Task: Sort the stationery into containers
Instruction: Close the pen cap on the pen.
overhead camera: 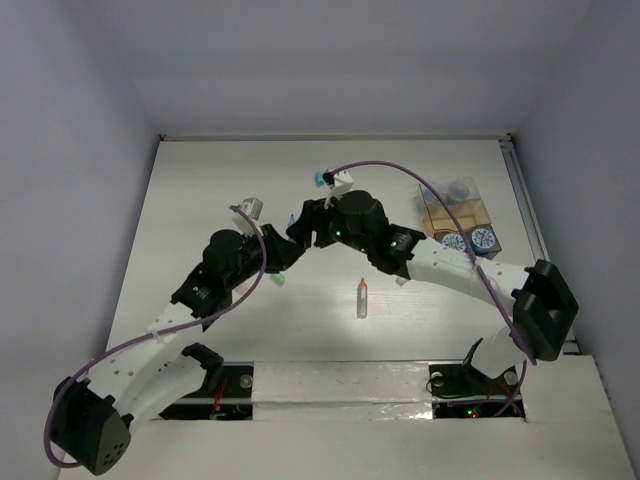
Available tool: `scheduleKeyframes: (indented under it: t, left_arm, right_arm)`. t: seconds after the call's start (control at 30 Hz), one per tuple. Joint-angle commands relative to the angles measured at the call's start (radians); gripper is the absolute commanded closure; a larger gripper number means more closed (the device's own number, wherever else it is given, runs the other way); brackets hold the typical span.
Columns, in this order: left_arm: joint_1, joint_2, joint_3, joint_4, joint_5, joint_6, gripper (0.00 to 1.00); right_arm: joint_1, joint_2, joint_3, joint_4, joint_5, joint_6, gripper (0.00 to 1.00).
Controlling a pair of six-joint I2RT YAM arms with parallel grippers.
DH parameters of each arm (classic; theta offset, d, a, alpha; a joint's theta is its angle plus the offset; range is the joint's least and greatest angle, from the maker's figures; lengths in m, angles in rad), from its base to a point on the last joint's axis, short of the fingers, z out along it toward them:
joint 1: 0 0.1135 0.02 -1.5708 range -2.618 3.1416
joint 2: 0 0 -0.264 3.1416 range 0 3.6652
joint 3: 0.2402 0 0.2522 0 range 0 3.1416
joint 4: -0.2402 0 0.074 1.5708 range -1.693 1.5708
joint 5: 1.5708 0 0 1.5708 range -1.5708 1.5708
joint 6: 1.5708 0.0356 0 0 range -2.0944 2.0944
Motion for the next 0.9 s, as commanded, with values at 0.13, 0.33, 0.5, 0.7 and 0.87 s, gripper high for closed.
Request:
scheduleKeyframes:
  t: [0.13, 0.33, 0.5, 0.7, 0.87]
  left_arm:
    - [0.001, -0.123, 0.192, -0.243, -0.009, 0.142, 1.0]
    - [0.001, -0.134, 0.277, -0.313, 0.08, 0.251, 1.0]
    - [0.01, -0.123, 0.3, -0.335, 0.096, 0.304, 1.0]
    - [0.03, -0.105, 0.309, -0.31, 0.077, 0.349, 1.0]
    - [0.084, -0.088, 0.275, -0.254, 0.112, 0.341, 1.0]
  right_arm:
    - [-0.229, -0.119, -0.046, 0.013, -0.275, -0.064, 0.35]
    - [-0.32, 0.137, 0.182, -0.18, -0.258, -0.178, 0.5]
    - [-0.334, 0.38, 0.481, -0.378, -0.117, -0.29, 0.56]
    - [-0.343, 0.716, 0.923, -0.587, 0.05, -0.421, 0.46]
    - [-0.343, 0.947, 1.173, -0.653, 0.064, -0.473, 0.33]
